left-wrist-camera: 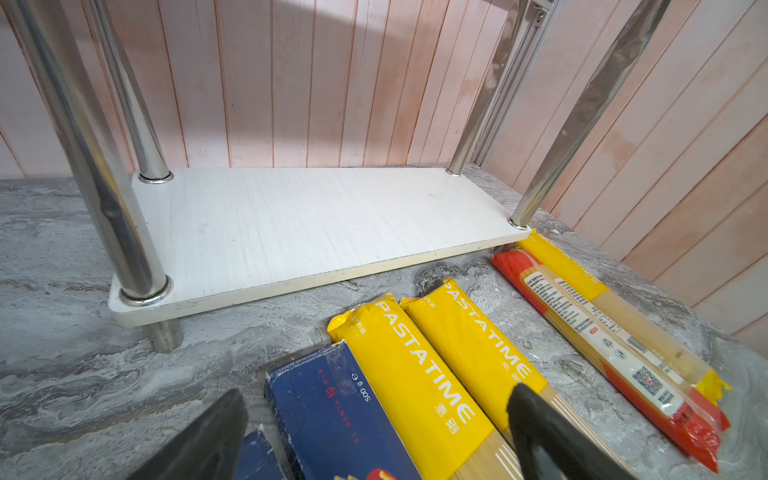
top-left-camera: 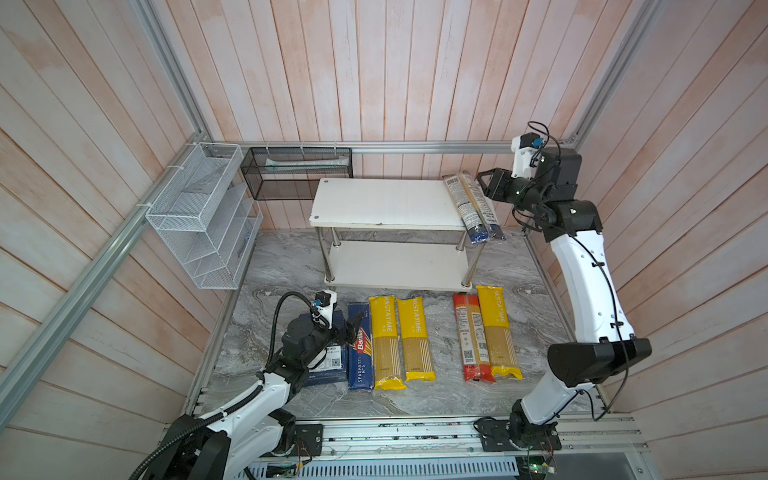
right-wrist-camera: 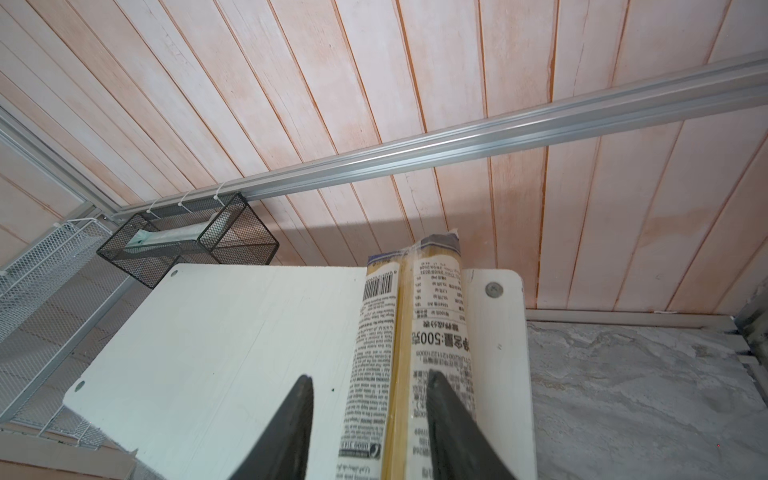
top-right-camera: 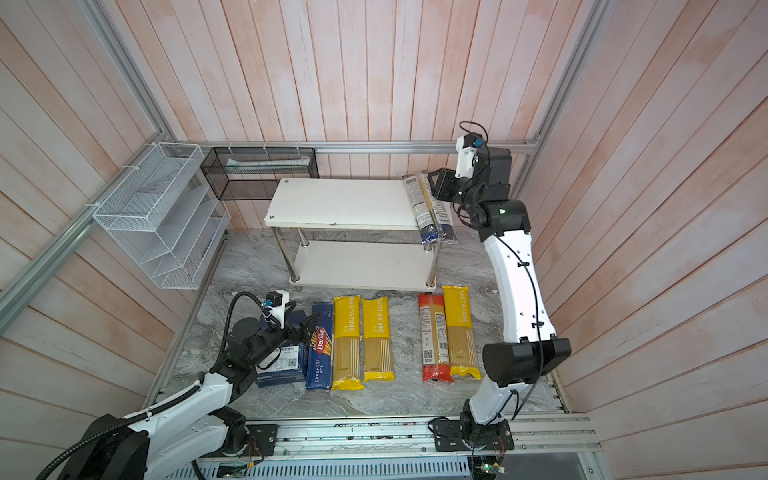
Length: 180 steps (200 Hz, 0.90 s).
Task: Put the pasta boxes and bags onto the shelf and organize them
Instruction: 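Lay the spaghetti bag flat on the top shelf with the right gripper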
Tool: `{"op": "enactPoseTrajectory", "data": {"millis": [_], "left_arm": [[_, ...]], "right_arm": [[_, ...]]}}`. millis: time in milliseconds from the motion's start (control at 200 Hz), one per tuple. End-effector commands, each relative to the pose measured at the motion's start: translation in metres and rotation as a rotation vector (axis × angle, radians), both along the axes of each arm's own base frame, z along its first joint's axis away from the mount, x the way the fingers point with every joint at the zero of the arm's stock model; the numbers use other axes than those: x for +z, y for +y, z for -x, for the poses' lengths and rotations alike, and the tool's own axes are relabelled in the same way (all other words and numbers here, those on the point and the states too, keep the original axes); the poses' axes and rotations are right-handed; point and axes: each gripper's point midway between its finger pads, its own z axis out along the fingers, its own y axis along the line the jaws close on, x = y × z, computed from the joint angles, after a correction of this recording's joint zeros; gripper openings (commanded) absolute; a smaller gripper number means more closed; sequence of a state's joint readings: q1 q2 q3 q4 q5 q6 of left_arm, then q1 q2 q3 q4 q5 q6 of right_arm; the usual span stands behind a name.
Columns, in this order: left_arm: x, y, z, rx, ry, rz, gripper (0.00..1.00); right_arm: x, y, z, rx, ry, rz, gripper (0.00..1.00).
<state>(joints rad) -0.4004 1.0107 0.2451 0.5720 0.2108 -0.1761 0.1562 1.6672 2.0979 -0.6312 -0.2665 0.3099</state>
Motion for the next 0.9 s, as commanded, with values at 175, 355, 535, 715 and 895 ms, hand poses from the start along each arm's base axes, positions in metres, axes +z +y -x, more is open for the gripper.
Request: {"op": "enactPoseTrajectory", "data": {"millis": [175,355,535,715,895], "left_arm": [[0.008,-0.003,-0.002,-0.01,-0.025,0.0,1.0],[0.008,-0.004,-0.002,-0.016,-0.025,0.0,1.0],[0.006,-0.004,-0.003,-0.014,-0.02,-0.004,1.0],[0.003,-0.006,-0.004,-0.018,-0.01,-0.009,1.0],[0.004,-0.006,-0.003,-0.019,-0.015,-0.011,1.0]], "right_arm": [[-0.003,-0.027,0.081,-0.059,-0.021,0.095,0.49],[-0.029,-0.034,0.103,-0.07,0.036,0.129,0.49],[-0.043,-0.037,0.106,-0.071,0.044,0.155,0.51],[-0.05,-0.038,0.096,-0.039,0.059,0.147,0.52],[-0.053,-0.029,0.099,0.015,0.056,0.114,0.53]]}}
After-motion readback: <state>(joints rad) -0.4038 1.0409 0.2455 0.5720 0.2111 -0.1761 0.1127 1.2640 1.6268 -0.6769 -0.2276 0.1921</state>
